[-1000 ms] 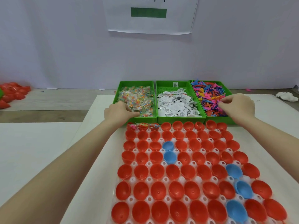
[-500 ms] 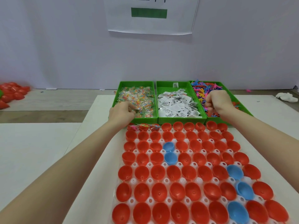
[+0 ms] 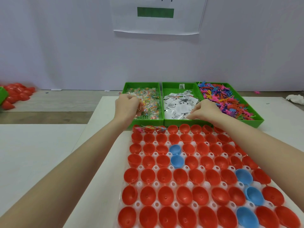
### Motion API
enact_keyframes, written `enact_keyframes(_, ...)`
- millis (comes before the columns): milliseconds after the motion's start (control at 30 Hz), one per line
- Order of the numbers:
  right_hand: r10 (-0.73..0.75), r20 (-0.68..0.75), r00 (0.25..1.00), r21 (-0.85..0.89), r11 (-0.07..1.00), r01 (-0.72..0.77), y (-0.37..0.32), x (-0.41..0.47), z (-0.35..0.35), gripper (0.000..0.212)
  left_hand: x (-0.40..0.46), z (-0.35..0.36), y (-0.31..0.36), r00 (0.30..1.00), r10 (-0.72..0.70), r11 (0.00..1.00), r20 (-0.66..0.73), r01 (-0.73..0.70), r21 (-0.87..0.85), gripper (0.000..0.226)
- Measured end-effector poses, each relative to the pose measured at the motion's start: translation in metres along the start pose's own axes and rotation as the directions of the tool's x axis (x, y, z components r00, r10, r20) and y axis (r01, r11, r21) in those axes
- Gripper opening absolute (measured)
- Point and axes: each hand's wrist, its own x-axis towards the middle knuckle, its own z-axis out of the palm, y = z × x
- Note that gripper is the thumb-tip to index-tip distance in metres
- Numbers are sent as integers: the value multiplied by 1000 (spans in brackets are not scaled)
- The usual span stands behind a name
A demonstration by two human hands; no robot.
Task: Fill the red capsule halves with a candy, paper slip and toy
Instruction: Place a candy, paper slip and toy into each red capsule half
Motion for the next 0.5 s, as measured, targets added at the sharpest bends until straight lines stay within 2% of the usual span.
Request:
enact_keyframes(67,-33,-20,999,118,992,35,1,-1,0,13,-3,1,5,999,-47,998,-7,46,-53,50)
enact_keyframes(133,-78,-104,992,176,980,95,2,-2,-3,16,-5,3,11,991,-133,982,-13,130,-135,48)
enact_keyframes(233,-137,-299,944,33,988,154,1,-3,-8,25,-11,4,20,963,-242,937,115,263,-230,27)
enact_keyframes(333,-179,-393,902,-75,984,162,-3,-6,-12,27,-14,7,23,938,-265,900,223,324,-291,27)
enact_keyframes(367,-185,-410,893,-27,981,191,-5,-8,-13,26,-17,9,23,937,-252,903,242,318,-288,29)
enact_keyframes(400,-182,-409,894,99,965,242,-9,-11,-16,24,-19,11,24,941,-224,917,255,292,-272,31)
enact_keyframes(433,-174,-377,910,282,914,291,-15,-17,-20,20,-23,13,24,947,-181,938,264,247,-244,30)
enact_keyframes(500,-189,-238,953,607,737,297,-30,-31,-28,17,-30,15,26,960,-72,969,269,132,-210,24)
